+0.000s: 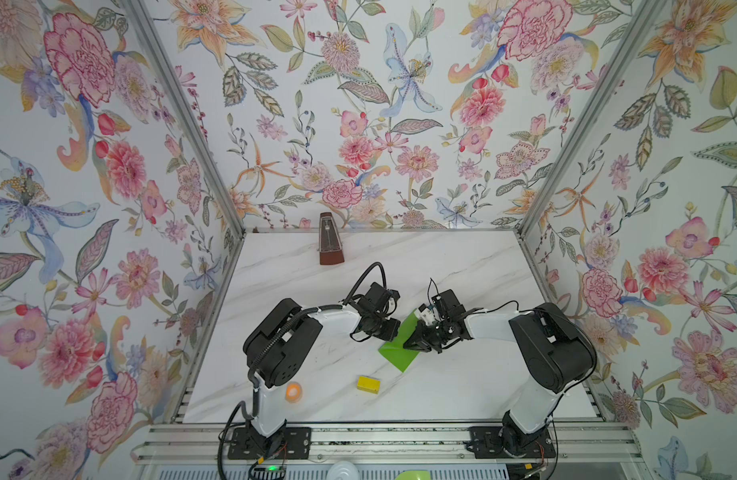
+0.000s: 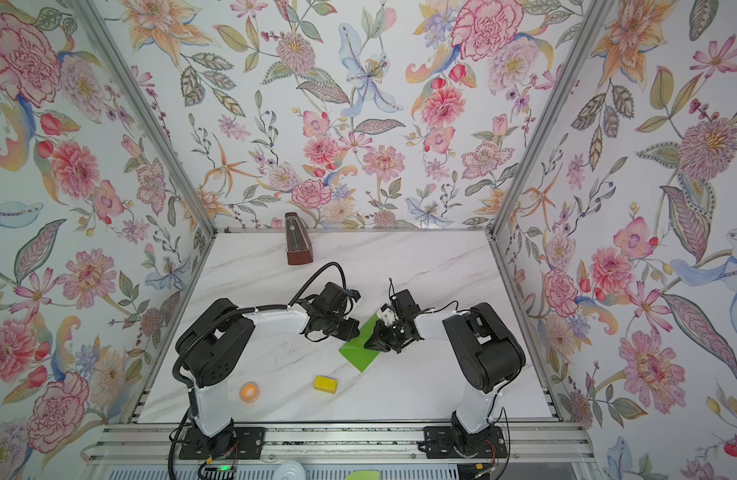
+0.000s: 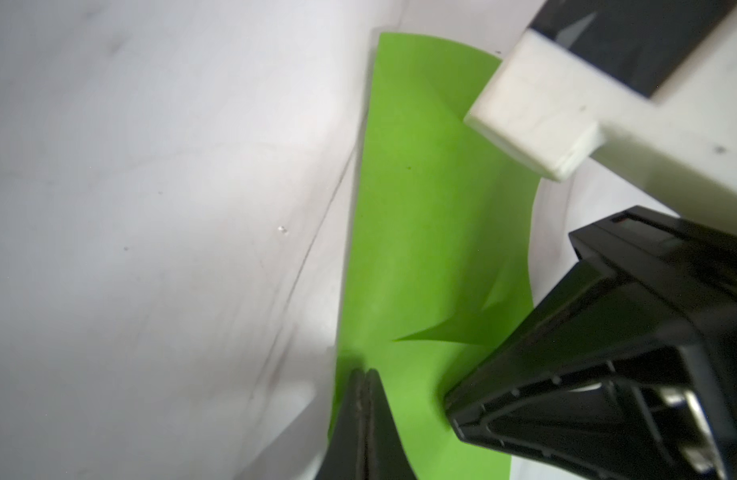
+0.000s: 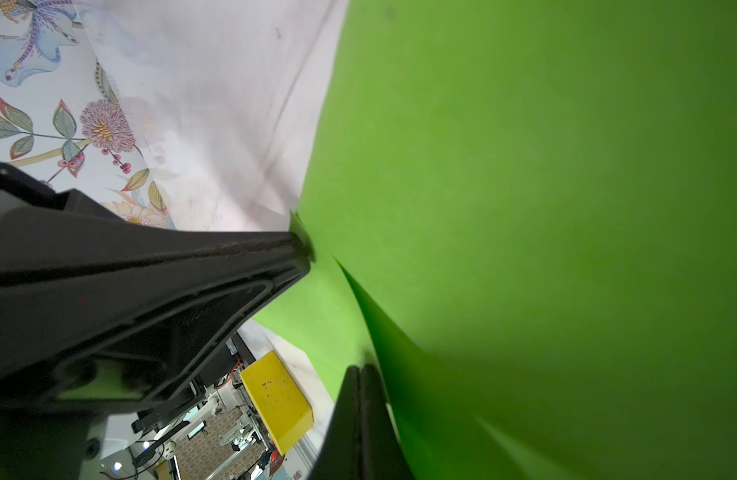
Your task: Fold a paper plane with a square sheet of paper (fold left side to right side)
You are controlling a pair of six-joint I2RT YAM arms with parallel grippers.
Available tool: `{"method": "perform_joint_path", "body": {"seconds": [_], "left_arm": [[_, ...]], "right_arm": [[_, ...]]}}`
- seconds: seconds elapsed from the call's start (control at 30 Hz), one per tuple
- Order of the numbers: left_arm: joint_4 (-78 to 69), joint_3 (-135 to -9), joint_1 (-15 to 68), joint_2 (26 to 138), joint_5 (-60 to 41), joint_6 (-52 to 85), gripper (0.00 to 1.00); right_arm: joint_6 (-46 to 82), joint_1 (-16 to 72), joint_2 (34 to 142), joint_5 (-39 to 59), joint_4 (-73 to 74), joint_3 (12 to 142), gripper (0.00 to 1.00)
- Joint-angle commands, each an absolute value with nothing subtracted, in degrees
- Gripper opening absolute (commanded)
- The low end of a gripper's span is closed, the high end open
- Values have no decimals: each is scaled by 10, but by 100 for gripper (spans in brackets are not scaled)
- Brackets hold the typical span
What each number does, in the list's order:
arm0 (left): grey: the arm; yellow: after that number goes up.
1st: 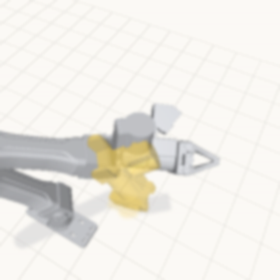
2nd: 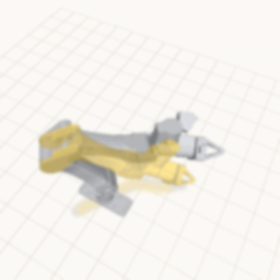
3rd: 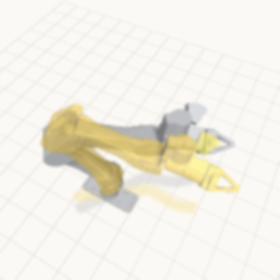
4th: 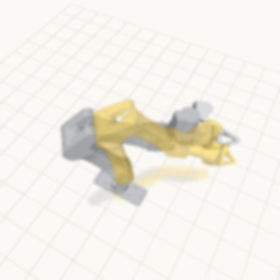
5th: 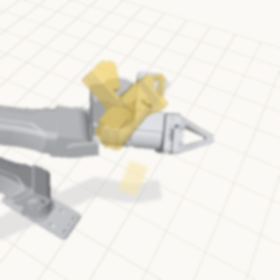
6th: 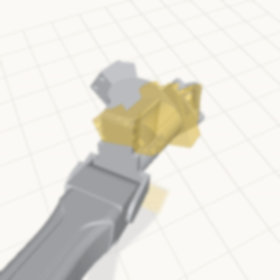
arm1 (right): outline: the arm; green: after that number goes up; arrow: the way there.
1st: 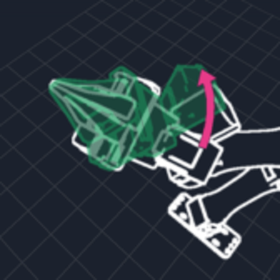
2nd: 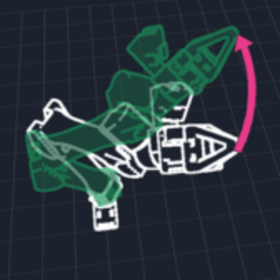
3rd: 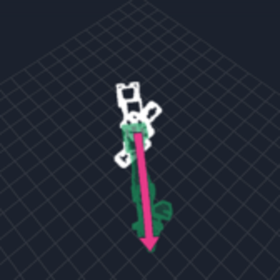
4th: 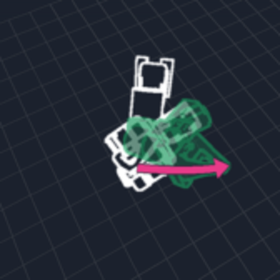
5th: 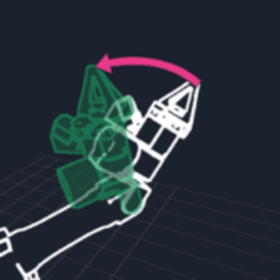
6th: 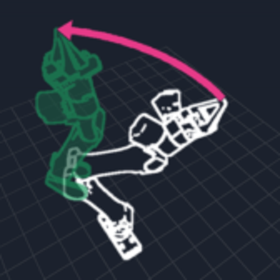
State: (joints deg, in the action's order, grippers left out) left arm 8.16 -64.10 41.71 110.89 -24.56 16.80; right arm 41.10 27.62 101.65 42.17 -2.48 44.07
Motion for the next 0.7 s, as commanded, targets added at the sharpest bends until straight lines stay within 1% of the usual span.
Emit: {"method": "perform_joint_path", "body": {"seconds": [0.0, 0.1, 0.17, 0.3, 0.37, 0.47, 0.67], "left_arm": [[140, -652, 401, 1129, -190, 149, 5], [141, -668, 388, 1103, -177, 155, 12], [149, -675, 385, 1079, -171, 160, 14], [165, -672, 395, 1031, -181, 182, 17], [173, -663, 407, 1017, -180, 198, 17], [182, -651, 433, 1010, -174, 230, 14], [159, -621, 463, 1022, -169, 299, 10]], "right_arm": [[445, 280, 1047, 374, -22, 408, 2], [487, 283, 1040, 362, 7, 394, 2], [518, 287, 1035, 357, 35, 384, 2], [555, 297, 1029, 338, 63, 376, 1], [566, 299, 1030, 335, 76, 373, 1], [570, 300, 1035, 336, 84, 373, 1], [563, 300, 1037, 337, 74, 378, 1]]}}
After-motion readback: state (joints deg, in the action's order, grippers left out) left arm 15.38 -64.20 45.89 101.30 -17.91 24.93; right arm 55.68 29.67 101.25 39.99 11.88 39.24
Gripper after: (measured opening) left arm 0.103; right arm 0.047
